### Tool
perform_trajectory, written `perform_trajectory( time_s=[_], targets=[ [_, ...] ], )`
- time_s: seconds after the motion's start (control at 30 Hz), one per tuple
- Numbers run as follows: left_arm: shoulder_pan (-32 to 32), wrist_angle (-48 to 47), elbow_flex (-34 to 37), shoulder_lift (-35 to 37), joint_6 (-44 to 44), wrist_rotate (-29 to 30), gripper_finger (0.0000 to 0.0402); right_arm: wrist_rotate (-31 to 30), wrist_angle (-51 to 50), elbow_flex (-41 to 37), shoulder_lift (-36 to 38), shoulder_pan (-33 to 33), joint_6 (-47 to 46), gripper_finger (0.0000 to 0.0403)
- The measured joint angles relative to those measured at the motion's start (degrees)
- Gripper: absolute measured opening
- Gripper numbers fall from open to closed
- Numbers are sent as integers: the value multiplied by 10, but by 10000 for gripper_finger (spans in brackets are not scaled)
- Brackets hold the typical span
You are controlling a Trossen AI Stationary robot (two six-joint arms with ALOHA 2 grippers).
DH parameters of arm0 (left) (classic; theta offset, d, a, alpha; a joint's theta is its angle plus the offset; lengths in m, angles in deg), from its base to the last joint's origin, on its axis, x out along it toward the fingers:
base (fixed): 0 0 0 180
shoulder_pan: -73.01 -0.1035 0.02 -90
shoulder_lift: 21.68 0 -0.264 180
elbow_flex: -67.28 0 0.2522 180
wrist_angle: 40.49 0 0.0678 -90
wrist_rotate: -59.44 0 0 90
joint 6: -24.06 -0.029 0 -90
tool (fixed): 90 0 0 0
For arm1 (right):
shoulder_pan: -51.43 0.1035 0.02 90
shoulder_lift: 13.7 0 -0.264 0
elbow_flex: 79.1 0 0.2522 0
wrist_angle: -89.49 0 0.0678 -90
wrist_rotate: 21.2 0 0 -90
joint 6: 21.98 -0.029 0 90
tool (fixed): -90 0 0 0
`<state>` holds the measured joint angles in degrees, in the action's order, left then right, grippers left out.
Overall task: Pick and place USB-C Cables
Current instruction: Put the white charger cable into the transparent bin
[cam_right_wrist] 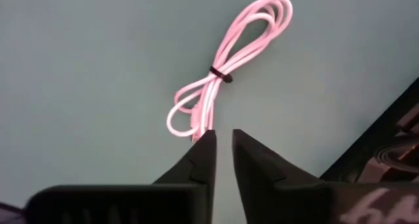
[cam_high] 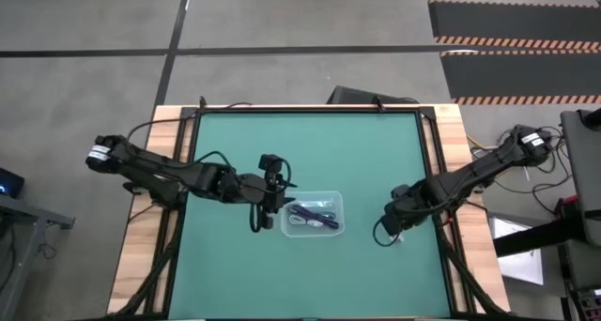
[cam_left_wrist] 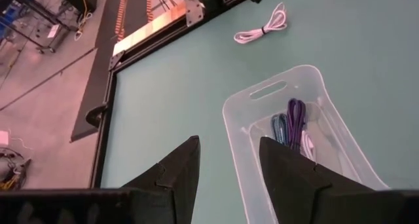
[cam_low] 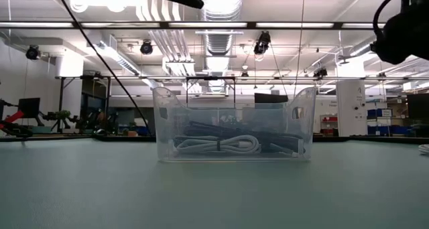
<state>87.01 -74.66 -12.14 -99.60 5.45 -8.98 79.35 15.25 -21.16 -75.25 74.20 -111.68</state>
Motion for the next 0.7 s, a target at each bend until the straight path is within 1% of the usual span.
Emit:
perform_trajectory(
  time_s=[0.2,0.3,0.4,0.53,0.7],
  targets=[
    [0,5,51,47,0,2,143,0,11,0,-30,4,-12,117],
    [0,34,87,84,7,13,143,0,12,0,-43,4,-14,155],
    [0,55,115,121,17,25,143,-2,12,0,-56,4,-23,184],
    [0,65,147,167,17,34,143,-7,14,0,-72,4,-34,203],
    [0,65,169,208,17,41,143,-26,30,0,-85,3,-46,206]
  ],
)
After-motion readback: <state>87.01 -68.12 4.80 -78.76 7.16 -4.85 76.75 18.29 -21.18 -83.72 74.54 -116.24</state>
